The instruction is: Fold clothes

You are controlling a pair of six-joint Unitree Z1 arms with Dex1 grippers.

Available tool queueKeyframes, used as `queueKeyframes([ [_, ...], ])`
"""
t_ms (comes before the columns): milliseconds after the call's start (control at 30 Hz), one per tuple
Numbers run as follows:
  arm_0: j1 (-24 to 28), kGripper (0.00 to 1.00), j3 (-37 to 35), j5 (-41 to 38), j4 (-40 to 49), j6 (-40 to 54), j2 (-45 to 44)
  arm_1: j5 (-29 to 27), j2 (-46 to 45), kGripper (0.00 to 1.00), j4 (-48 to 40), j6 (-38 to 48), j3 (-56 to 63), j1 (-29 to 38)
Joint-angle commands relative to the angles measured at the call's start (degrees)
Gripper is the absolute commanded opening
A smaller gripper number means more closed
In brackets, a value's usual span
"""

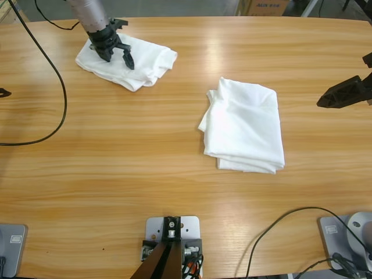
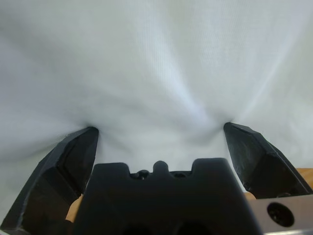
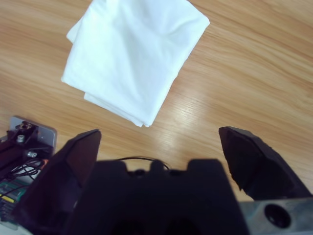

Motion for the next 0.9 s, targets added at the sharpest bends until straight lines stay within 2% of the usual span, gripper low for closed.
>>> queueKeyframes([
  [33,-1.89,0.999,-13.18,-0.16,8.94,1.65,1.54,-0.66,-2.68,1.000,1.34,-0.15,2.22,-0.89],
  [100,-1.89,0.998,-8.95,-0.09,8.55,2.12,-0.20,-0.68,-3.18,1.000,1.27,-0.15,2.92,-0.96],
  [200,-2.03,0.998,-8.77,-0.07,8.06,2.18,-0.69,-0.76,-3.18,1.000,1.11,-0.15,2.98,-0.96],
  [267,-3.07,0.998,-4.78,-0.04,6.84,2.46,-1.71,-0.76,-3.19,1.000,1.22,-0.15,2.41,-0.96],
  [300,-4.00,0.998,3.15,-0.05,1.33,2.44,-4.61,-0.76,-3.39,1.000,1.34,-0.15,2.29,-0.96],
  [367,-4.70,1.000,38.64,1.63,-27.63,-1.71,-18.31,-0.78,-3.70,1.000,1.62,-0.19,2.47,-0.96],
  [400,-4.00,1.000,50.33,2.21,-35.89,-2.99,-22.21,-0.85,-3.84,1.000,1.82,-0.24,2.64,-0.96],
  [467,-3.28,1.000,58.66,2.44,-40.11,-2.17,-25.79,-0.80,-3.77,1.000,1.48,-0.24,3.56,-0.96],
  [667,-1.66,1.000,52.60,4.22,-40.90,-0.15,-26.02,0.40,-1.12,1.000,0.34,-0.15,2.77,-0.92],
  [900,-2.51,1.000,57.25,2.71,-41.42,1.95,-26.16,0.82,-0.91,1.000,0.31,-0.15,2.26,-0.91],
])
